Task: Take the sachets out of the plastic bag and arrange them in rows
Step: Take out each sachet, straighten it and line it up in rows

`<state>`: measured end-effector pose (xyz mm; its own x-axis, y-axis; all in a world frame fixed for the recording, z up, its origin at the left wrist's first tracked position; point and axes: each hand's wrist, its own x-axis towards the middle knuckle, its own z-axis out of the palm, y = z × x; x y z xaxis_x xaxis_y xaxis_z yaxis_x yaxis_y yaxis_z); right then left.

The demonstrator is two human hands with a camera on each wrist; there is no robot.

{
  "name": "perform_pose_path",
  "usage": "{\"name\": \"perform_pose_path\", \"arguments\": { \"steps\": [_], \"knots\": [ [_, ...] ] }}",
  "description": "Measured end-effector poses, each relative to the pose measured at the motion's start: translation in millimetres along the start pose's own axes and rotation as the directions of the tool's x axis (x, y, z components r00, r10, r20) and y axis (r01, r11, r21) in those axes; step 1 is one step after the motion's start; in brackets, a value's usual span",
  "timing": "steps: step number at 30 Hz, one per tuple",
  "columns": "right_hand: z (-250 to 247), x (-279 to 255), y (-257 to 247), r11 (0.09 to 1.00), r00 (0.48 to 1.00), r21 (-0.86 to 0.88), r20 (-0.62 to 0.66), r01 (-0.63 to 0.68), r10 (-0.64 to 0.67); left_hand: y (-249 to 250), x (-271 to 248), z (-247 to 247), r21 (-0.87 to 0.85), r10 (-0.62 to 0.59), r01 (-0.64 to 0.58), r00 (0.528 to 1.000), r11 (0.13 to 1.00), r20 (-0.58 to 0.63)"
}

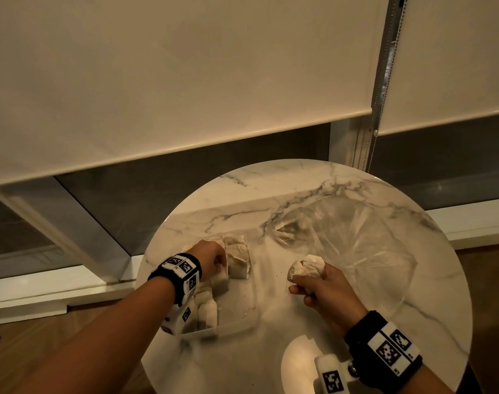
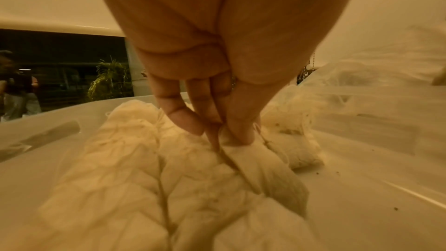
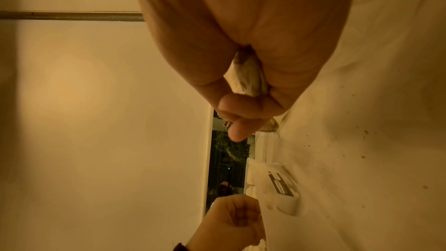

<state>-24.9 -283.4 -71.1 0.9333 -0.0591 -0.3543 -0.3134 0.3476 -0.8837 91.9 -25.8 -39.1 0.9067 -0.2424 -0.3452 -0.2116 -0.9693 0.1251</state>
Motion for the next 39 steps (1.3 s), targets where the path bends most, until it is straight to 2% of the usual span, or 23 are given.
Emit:
{"name": "perform_pose_path", "arguments": {
  "steps": [9, 14, 17, 21, 24, 26, 28, 30, 32, 33, 35, 37, 39],
  "knots": [
    [-3, 0, -3, 1.000, 1.000, 0.000, -0.018, 0.000, 0.000, 4, 4, -4, -0.009, -0.002, 0.001, 0.990, 1.000, -0.140],
    [-1, 0, -4, 1.000, 1.000, -0.001, -0.015, -0.002, 0.002, 21, 4, 2, 0.003, 0.076, -0.076, 0.995, 0.997, -0.068],
    [1, -2, -6, 1.000, 1.000, -0.005, -0.003, 0.007, -0.007, 29, 6, 6, 0.070, 0.112, -0.111, 0.994, 0.991, -0.012],
    [-1, -6, -11, 0.999, 0.999, -0.019, 0.031, 0.034, -0.033, 30, 9, 10, 0.139, 0.106, -0.108, 0.994, 0.984, 0.026],
    [-2, -9, -16, 0.999, 0.997, -0.013, 0.058, 0.052, -0.051, 28, 8, 8, 0.125, 0.097, -0.101, 0.995, 0.987, 0.032],
    [-2, -11, -19, 0.998, 0.995, -0.010, 0.077, 0.058, -0.057, 26, 5, 2, 0.076, 0.076, -0.074, 0.997, 0.994, -0.015],
    [-2, -12, -22, 0.998, 0.993, -0.008, 0.107, 0.058, -0.057, 29, -2, -8, -0.013, 0.057, -0.058, 0.992, 0.998, -0.112],
    [-1, -14, -25, 0.999, 0.987, -0.001, 0.154, 0.053, -0.052, 37, -15, -16, -0.150, 0.063, -0.098, 0.973, 0.984, -0.224],
    [2, -17, -31, 0.999, 0.974, 0.019, 0.221, 0.041, -0.044, 52, -32, -21, -0.314, 0.088, -0.190, 0.946, 0.930, -0.312],
    [3, -19, -33, 0.998, 0.964, 0.044, 0.264, 0.036, -0.046, 60, -42, -22, -0.411, 0.105, -0.248, 0.934, 0.877, -0.340],
    [6, -24, -37, 0.995, 0.933, 0.101, 0.355, 0.026, -0.061, 74, -59, -19, -0.647, 0.135, -0.321, 0.937, 0.692, -0.321],
    [8, -27, -40, 0.990, 0.901, 0.139, 0.426, 0.022, -0.080, 85, -74, -15, -0.834, 0.196, -0.289, 0.955, 0.471, -0.221],
    [10, -30, -42, 0.990, 0.880, 0.136, 0.466, 0.036, -0.096, 91, -84, -7, -0.921, 0.263, -0.254, 0.949, 0.296, -0.177]
  ]
}}
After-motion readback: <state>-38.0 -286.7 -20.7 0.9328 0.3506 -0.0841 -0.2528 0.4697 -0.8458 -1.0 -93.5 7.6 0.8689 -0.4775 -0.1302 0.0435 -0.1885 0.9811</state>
